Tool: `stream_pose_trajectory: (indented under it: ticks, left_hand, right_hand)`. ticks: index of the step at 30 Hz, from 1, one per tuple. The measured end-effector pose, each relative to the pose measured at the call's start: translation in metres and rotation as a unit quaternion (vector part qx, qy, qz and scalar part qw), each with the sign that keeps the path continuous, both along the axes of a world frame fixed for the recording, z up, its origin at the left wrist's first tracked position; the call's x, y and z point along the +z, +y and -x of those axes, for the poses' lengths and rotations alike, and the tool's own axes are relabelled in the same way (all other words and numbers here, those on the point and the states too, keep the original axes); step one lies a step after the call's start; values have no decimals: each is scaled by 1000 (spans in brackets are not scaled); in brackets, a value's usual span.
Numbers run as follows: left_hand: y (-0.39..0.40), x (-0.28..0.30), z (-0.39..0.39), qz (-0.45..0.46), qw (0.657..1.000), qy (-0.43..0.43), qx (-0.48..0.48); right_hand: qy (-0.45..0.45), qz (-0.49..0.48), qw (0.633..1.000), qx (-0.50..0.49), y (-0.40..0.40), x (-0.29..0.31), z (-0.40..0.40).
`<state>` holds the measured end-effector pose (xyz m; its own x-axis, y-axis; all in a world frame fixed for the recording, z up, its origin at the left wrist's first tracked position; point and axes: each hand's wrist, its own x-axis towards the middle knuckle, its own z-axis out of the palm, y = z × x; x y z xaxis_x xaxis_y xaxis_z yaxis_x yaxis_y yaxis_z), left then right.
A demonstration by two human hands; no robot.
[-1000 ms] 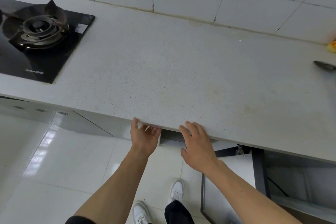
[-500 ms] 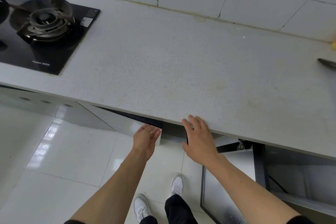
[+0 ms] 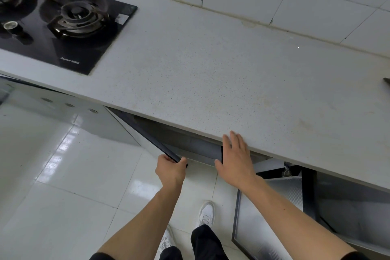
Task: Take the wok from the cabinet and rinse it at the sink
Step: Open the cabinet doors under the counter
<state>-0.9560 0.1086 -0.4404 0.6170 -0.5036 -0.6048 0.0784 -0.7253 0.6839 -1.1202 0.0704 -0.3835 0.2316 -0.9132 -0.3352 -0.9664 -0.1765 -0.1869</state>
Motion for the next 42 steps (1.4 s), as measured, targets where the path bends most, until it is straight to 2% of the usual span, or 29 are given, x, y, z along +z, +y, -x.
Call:
stream_pose_trajectory:
  ticks: [3, 5, 7, 9, 14, 21, 25, 31, 39, 42]
  left_hand:
    - [5, -1, -4, 17, 998, -41, -32]
    - [6, -3, -7, 7, 984, -152, -93]
    - [9, -5, -10, -1, 937, -284, -205]
    - [11, -11, -16, 3, 877, -373, -302]
    - [15, -19, -29, 37, 793, -463, -395]
    - [24, -17, -53, 114, 716, -492, -482]
    - [28, -13, -64, 128, 707, -480, -504]
    - [28, -3, -80, 137, 673, -471, -554]
    - [40, 12, -99, 119, 661, -434, -601]
    - [48, 15, -114, 108, 639, -428, -630]
  right_hand:
    - [-20, 4, 1000, 0, 3, 1, -10]
    - [-25, 5, 1000, 3, 5, 1, -15]
    - [-26, 2, 1000, 4, 6, 2, -18]
    - [-30, 2, 1000, 5, 5, 3, -18]
    - [-24, 4, 1000, 15, 0, 4, -19]
    - [-13, 5, 999, 43, 3, 0, -31]
    - [-16, 12, 998, 60, 3, -2, -39]
    - [7, 21, 997, 75, 6, -5, -50]
    - [16, 23, 995, 94, 6, -6, -68]
    - [2, 28, 994, 104, 5, -5, -72]
